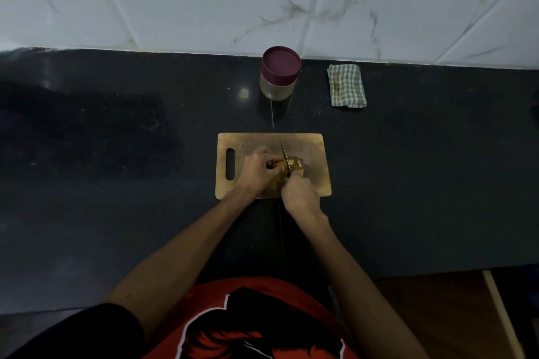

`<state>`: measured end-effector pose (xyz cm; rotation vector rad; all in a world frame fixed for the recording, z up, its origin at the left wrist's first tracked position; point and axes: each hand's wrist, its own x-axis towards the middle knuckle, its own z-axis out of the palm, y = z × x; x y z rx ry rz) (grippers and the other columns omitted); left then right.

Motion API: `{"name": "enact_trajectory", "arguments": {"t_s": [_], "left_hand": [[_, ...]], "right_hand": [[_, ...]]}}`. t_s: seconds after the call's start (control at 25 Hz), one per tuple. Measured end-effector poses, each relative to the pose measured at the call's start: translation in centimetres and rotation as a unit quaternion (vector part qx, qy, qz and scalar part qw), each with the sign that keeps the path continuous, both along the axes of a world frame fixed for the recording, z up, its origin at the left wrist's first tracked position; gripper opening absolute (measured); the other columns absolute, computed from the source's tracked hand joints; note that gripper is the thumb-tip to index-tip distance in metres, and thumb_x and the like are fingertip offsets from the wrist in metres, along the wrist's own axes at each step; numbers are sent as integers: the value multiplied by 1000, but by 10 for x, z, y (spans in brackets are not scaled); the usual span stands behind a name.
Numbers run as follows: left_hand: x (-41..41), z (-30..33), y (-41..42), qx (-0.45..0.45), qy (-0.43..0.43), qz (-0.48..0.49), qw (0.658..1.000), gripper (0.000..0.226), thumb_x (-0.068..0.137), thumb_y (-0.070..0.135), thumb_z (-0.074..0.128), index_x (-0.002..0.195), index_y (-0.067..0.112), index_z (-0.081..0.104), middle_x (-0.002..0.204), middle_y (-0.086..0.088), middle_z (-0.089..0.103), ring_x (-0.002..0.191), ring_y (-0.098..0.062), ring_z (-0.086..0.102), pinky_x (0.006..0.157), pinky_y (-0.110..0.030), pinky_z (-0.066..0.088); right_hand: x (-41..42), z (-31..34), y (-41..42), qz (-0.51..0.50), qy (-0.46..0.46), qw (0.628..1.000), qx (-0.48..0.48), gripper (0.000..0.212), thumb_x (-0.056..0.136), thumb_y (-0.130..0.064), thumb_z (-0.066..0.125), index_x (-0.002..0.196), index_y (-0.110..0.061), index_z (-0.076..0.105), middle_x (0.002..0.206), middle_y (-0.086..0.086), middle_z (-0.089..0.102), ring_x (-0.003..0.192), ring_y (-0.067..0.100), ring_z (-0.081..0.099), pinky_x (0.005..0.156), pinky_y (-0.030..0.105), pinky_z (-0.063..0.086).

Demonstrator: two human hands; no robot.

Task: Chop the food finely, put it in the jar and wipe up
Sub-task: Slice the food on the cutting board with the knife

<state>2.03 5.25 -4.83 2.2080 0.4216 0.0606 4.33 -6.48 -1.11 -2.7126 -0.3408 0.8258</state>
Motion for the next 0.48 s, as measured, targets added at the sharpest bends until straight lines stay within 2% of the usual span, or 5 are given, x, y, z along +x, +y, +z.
{"name": "enact_trajectory", "arguments": {"t_s": [0.2,0.36,0.48], "left_hand": [[-2,-2,-1,-7,-5,15,1000,28,85,16,67,113,14,66,115,-1,57,93,-2,50,82,-15,43],[-3,-2,-3,-11,-10,27,1000,29,86,16,66,115,14,65,114,4,55,91,0,50,70,-5,41],[-4,-3,-2,-11,-11,18,1000,28,86,16,66,114,14,66,115,2,57,90,0,50,69,-4,41]], "right_hand": [[-5,-4,-3,-4,3,1000,6,20,103,-19,41,120,-10,48,109,11,63,96,25,63,75,36,51],[-28,-7,-34,5,18,1000,5,18,105,-27,38,113,-14,48,100,7,62,89,21,63,74,37,53],[-26,-6,-39,3,15,1000,21,20,105,-29,37,113,-14,49,99,4,60,87,18,60,70,35,48]]}}
